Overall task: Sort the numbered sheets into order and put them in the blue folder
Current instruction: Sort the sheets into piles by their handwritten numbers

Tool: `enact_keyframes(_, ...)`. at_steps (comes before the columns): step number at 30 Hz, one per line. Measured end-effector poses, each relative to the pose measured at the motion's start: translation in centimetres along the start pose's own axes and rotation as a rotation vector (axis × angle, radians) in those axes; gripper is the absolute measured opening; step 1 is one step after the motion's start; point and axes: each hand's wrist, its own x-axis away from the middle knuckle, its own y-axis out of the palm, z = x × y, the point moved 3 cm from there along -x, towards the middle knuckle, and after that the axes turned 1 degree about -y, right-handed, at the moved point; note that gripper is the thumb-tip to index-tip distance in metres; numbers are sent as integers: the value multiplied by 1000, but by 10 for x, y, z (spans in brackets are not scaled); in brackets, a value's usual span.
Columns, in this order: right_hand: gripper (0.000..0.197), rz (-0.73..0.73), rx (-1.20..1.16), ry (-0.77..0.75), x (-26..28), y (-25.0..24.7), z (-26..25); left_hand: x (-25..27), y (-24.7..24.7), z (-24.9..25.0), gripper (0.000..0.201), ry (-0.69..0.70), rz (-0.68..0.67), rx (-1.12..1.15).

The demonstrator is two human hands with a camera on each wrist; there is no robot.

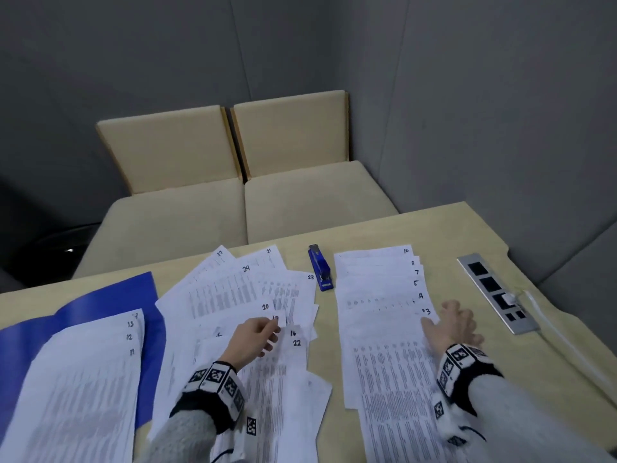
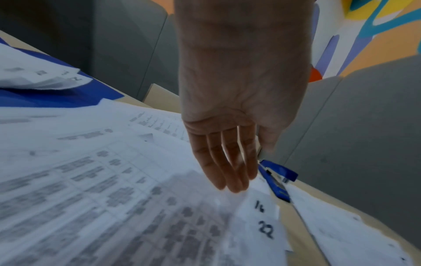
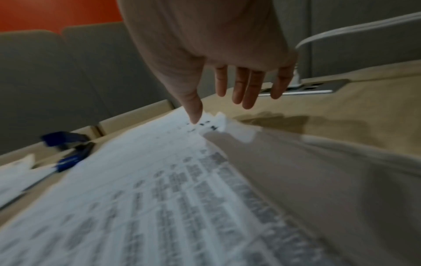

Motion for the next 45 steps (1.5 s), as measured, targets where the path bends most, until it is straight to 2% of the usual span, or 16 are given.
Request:
enact_keyframes(2, 40, -11, -47, -128, 13, 8, -26, -4, -15, -16, 27, 25, 69, -195)
enact_keyframes(5, 24, -132, -141, -343, 46, 35, -72, -12, -43, -36, 16, 18, 140, -478)
enact_keyframes(8, 10, -312, -243, -478, 88, 66, -109, -22, -58, -51, 46, 5, 50, -736)
enact_keyframes(9, 10, -366, -269, -490, 100, 76, -118, -23, -60, -53, 51, 12, 7, -787)
enact_keyframes(11, 15, -456, -310, -478, 121, 94, -132, -25, -60, -55, 46, 71, -41, -845)
enact_keyframes(15, 20, -513, -359, -385, 137, 111, -140, -23, -61, -63, 17, 240, 7, -804)
enact_keyframes(20, 19, -565, -446, -267, 145, 117, -141, -13, -67, -68, 16, 391, 30, -719)
enact_keyframes(25, 7, -504, -373, -324, 154, 118, -148, -7, -67, -73, 18, 478, -11, -668)
enact_keyframes(28, 21, -500, -341, -352, 161, 122, -148, -8, -68, -78, 11, 463, -54, -678)
enact_keyframes(30, 24, -506, -336, -354, 165, 128, -147, -12, -72, -79, 15, 418, -52, -598)
enact_keyframes(33, 23, -494, -336, -379, 172, 133, -147, -24, -85, -83, 22, 355, 84, -496)
enact_keyframes(35, 23, -491, -320, -404, 175, 134, -148, -35, -93, -90, 26, 304, 134, -569)
enact_keyframes(37, 22, -499, -320, -414, 177, 134, -147, -42, -98, -96, 41, 236, 56, -659)
enact_keyframes(39, 22, -501, -311, -415, 177, 134, -147, -48, -101, -99, 44, 220, -12, -718)
enact_keyframes(41, 20, -507, -288, -413, 176, 134, -148, -51, -105, -100, 36, 220, -11, -708)
enact_keyframes(45, 23, -523, -321, -367, 169, 134, -148, -52, -119, -110, 5, 202, -18, -518)
